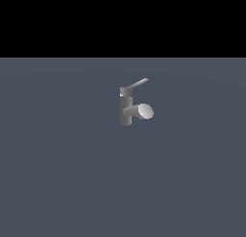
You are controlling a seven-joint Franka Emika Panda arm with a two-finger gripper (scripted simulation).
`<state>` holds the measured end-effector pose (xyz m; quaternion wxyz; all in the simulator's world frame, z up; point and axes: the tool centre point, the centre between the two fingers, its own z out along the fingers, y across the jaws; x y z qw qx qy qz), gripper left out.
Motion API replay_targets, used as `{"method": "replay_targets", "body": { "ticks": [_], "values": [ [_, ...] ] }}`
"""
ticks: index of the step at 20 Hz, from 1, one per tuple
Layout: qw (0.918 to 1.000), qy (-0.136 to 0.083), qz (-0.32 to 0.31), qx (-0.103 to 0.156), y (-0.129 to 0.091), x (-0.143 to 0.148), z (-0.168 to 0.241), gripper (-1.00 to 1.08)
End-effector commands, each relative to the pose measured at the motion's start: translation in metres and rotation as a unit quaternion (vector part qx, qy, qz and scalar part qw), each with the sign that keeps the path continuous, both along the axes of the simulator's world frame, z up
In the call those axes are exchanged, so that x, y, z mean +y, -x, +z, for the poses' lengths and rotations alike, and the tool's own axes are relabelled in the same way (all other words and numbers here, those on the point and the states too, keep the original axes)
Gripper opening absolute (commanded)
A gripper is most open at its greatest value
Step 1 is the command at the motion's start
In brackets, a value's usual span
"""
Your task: Turn on the faucet by rotating a designated handle.
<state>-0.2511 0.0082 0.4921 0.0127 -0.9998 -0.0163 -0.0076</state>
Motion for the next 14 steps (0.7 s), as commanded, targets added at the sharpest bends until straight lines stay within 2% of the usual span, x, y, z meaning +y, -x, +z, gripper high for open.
{"method": "replay_targets", "body": {
  "ticks": [1, 8, 14],
  "values": [
    [1.0, 0.0, 0.0, 0.0, 0.0, 0.0, 0.0, -1.0],
    [0.9999, 0.0, -0.014, 0.0, -0.008, 0.004, -0.006, -1.0],
    [0.9987, 0.0, -0.05, 0.001, -0.027, 0.014, -0.022, -1.0]
  ]
}}
